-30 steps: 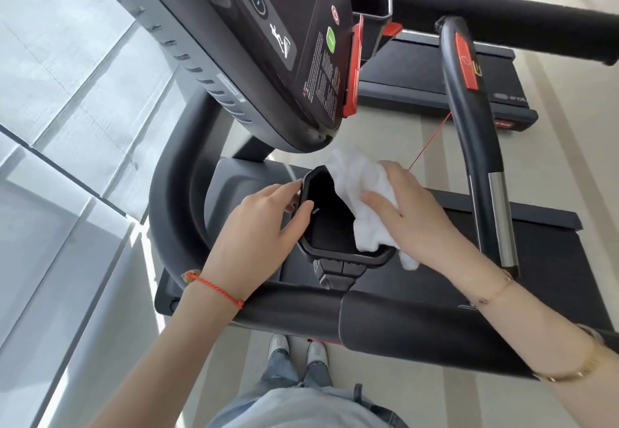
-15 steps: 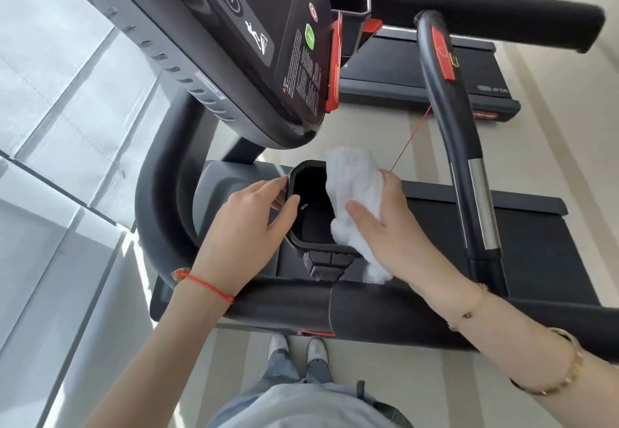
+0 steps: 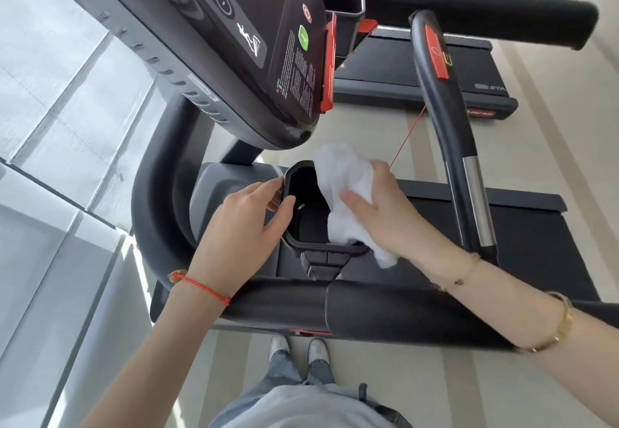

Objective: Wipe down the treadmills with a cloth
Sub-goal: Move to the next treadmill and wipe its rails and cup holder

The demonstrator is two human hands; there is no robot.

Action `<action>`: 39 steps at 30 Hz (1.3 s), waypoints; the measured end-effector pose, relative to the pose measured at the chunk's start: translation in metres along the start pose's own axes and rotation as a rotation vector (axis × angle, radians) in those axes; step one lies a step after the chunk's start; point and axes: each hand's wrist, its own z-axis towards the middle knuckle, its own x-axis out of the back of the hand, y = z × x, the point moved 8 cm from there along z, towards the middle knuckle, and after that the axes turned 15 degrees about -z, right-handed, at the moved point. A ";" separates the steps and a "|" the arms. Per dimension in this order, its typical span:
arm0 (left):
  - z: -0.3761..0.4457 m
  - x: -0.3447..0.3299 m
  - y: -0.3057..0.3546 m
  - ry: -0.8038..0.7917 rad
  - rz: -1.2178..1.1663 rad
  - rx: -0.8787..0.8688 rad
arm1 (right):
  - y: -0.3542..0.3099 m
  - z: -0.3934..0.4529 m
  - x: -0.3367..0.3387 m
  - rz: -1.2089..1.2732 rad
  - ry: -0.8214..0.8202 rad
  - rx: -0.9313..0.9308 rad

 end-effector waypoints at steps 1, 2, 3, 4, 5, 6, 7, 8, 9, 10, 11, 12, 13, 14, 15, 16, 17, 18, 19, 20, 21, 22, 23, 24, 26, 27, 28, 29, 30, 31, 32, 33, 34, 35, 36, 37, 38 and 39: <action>0.000 0.000 0.000 0.003 0.000 0.002 | -0.009 0.014 0.006 -0.128 -0.012 0.073; 0.000 0.000 0.000 0.001 0.001 0.003 | -0.019 0.026 0.009 -0.253 -0.042 0.167; 0.000 0.000 0.000 -0.003 0.006 0.004 | -0.028 0.035 0.009 -0.348 -0.083 0.267; -0.001 -0.001 0.000 -0.007 0.014 0.005 | -0.035 0.041 0.007 -0.402 -0.120 0.347; -0.001 -0.001 0.000 -0.010 0.021 0.008 | -0.039 0.043 0.005 -0.420 -0.139 0.400; -0.001 0.000 0.000 -0.011 0.027 0.013 | -0.039 0.043 0.005 -0.412 -0.140 0.425; -0.001 0.000 0.000 -0.010 0.029 0.018 | -0.037 0.041 0.005 -0.384 -0.127 0.428; -0.001 0.000 0.001 -0.009 0.025 0.020 | -0.032 0.038 0.005 -0.348 -0.105 0.414; -0.001 0.001 0.001 -0.009 0.017 0.021 | -0.026 0.034 0.007 -0.311 -0.080 0.396; -0.001 0.001 0.002 -0.007 0.009 0.023 | -0.018 0.029 0.008 -0.268 -0.063 0.379; -0.001 0.002 0.003 -0.006 0.006 0.027 | -0.013 0.025 0.010 -0.218 -0.059 0.369; -0.001 0.003 0.004 -0.004 0.003 0.032 | -0.009 0.021 0.012 -0.181 -0.063 0.368; -0.001 0.003 0.004 -0.004 -0.001 0.037 | -0.010 0.020 0.013 -0.174 -0.070 0.380; -0.001 0.002 0.004 -0.008 -0.005 0.043 | -0.014 0.021 0.012 -0.196 -0.082 0.403; -0.002 0.002 0.004 -0.012 -0.009 0.048 | -0.022 0.025 0.010 -0.245 -0.093 0.434; -0.002 0.002 0.004 -0.016 -0.013 0.051 | -0.032 0.031 0.006 -0.314 -0.105 0.470; -0.002 0.002 0.004 -0.018 -0.015 0.053 | -0.043 0.037 0.002 -0.388 -0.115 0.503; -0.002 0.002 0.003 -0.021 -0.013 0.057 | -0.053 0.042 -0.003 -0.450 -0.124 0.530; -0.002 0.002 0.003 -0.024 -0.009 0.062 | -0.058 0.046 -0.007 -0.492 -0.125 0.548; -0.002 0.002 0.003 -0.026 -0.006 0.065 | -0.059 0.048 -0.009 -0.514 -0.115 0.555; -0.002 0.002 0.003 -0.027 -0.004 0.066 | -0.056 0.047 -0.009 -0.513 -0.098 0.548; -0.002 0.003 0.003 -0.024 -0.004 0.065 | -0.048 0.045 -0.005 -0.481 -0.080 0.524; -0.003 0.003 0.003 -0.018 -0.003 0.063 | -0.037 0.042 -0.001 -0.416 -0.067 0.483; -0.002 0.004 0.004 -0.015 -0.002 0.063 | -0.024 0.038 0.004 -0.334 -0.059 0.435; -0.002 0.004 0.005 -0.011 -0.005 0.064 | -0.007 0.030 0.011 -0.208 -0.053 0.379; -0.002 0.004 0.005 -0.009 -0.009 0.064 | -0.005 0.027 0.012 -0.187 -0.054 0.374; -0.002 0.004 0.006 -0.007 -0.014 0.064 | -0.008 0.028 0.011 -0.198 -0.054 0.386; -0.001 0.004 0.006 -0.005 -0.015 0.064 | -0.017 0.030 0.009 -0.242 -0.054 0.413; -0.001 0.004 0.005 -0.004 -0.010 0.065 | -0.027 0.035 0.006 -0.314 -0.059 0.449; -0.001 0.004 0.004 -0.007 -0.004 0.064 | -0.039 0.040 0.001 -0.394 -0.071 0.485; -0.001 0.004 0.003 -0.011 -0.001 0.066 | -0.048 0.045 -0.004 -0.459 -0.090 0.510; -0.001 0.003 0.002 -0.016 -0.001 0.067 | -0.054 0.048 -0.007 -0.491 -0.110 0.520; -0.001 0.003 0.002 -0.020 -0.002 0.068 | -0.054 0.049 -0.008 -0.493 -0.119 0.516; -0.002 0.003 0.001 -0.021 -0.004 0.063 | -0.051 0.048 -0.006 -0.472 -0.110 0.496; -0.002 0.003 0.002 -0.022 -0.003 0.056 | -0.044 0.044 -0.001 -0.427 -0.088 0.459; -0.002 0.003 0.002 -0.019 -0.005 0.049 | -0.034 0.038 0.004 -0.353 -0.067 0.402; -0.002 0.003 0.002 -0.012 -0.008 0.043 | -0.023 0.031 0.009 -0.256 -0.051 0.334; -0.002 0.003 0.002 -0.005 -0.013 0.040 | -0.011 0.023 0.011 -0.154 -0.038 0.262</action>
